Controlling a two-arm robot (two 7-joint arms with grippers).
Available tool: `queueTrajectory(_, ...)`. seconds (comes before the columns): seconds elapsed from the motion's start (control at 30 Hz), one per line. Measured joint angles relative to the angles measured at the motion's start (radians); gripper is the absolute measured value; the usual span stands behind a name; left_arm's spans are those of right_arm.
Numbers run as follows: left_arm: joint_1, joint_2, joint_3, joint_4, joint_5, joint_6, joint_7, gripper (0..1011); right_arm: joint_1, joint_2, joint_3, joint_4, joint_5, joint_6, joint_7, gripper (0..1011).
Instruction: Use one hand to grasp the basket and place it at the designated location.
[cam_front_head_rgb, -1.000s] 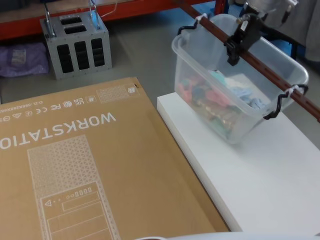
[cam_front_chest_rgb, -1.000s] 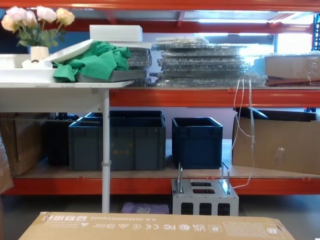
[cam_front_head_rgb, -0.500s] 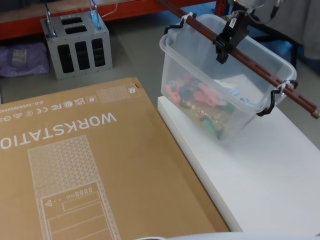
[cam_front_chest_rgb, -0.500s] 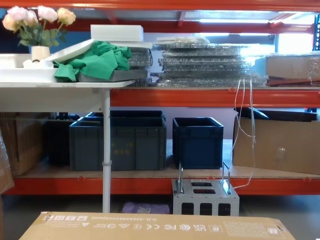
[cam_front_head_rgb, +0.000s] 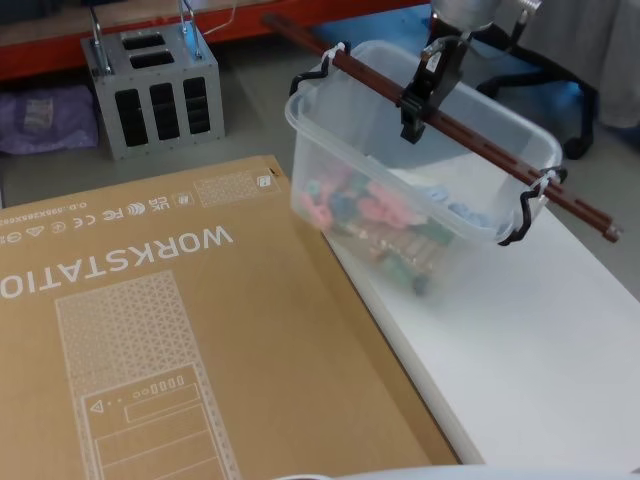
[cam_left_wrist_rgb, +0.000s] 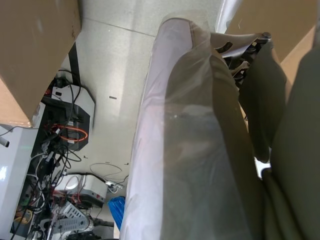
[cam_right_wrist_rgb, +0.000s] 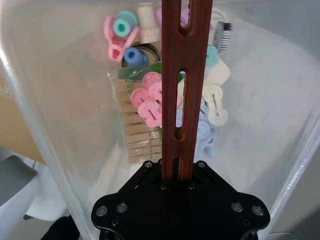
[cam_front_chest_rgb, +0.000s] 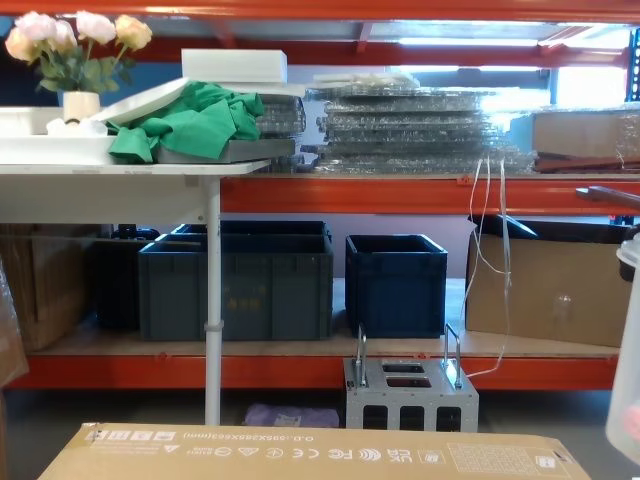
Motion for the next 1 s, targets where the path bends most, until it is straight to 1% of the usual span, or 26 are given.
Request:
queueTrajectory(0.23,0.0,0.0,0.0,0.0,0.0,0.0,0.0,0,0.006,-0.003,-0.017,-0.017,0.005,-0.013,0.0,1)
queueTrajectory(0.47,0.0,0.0,0.0,0.0,0.0,0.0,0.0,0,0.014,-0.002,-0.036,-0.051,0.005,-0.024,-0.002,1)
queueTrajectory(0.7,0.0,0.0,0.0,0.0,0.0,0.0,0.0,0,0.022,-0.001,-0.051,-0.064,0.007,-0.033,-0.007,0)
queueTrajectory(1.0,0.0,0.0,0.0,0.0,0.0,0.0,0.0,0,0.042,-0.01,-0.077,-0.103,0.004,-0.057,-0.007,1)
